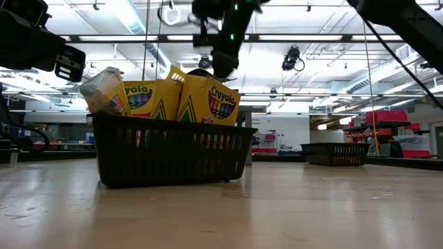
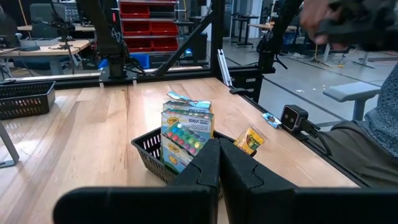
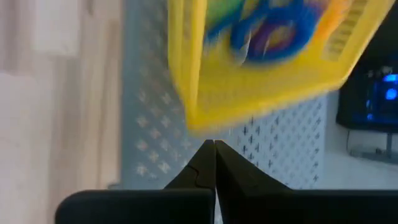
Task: Pick & Place Office Desk Supplies
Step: Put the yellow bin on the shelf
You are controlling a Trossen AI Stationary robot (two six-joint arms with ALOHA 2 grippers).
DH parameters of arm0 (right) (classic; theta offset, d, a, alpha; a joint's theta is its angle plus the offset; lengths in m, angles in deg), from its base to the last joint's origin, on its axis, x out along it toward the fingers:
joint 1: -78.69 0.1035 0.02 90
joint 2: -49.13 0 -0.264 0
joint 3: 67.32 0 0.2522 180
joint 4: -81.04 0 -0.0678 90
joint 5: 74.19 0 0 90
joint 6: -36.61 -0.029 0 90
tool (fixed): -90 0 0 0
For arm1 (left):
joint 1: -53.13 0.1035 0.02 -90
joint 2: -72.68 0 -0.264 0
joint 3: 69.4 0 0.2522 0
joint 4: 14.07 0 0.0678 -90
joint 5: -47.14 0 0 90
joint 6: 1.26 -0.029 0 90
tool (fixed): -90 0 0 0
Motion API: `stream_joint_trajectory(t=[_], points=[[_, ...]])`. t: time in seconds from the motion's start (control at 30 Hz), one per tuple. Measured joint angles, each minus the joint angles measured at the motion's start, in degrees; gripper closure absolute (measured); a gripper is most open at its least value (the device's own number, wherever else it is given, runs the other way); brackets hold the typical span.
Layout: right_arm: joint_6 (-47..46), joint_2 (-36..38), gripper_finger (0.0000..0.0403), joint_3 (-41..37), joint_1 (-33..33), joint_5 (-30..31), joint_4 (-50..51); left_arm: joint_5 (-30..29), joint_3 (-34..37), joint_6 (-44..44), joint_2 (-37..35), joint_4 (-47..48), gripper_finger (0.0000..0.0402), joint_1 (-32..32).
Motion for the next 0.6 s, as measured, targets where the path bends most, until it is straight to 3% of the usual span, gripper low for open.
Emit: stream_joint_trajectory(t=[0.2, 0.47, 0.6], points=[[0.1, -0.1, 0.0401, -5.9, -3.0, -0.1, -5.2, 0.0, 0.0, 0.0, 0.0, 0.0, 0.0393, 0.0], [4.0, -0.1, 0.0402, -6.2, -2.9, -0.5, -10.1, 0.0, 0.0, 0.0, 0.0, 0.0, 0.0393, 0.0], [5.9, -0.1, 0.0402, -6.2, -4.4, -5.2, -14.5, 0.0, 0.0, 0.2, 0.0, 0.0, 0.0393, 0.0]])
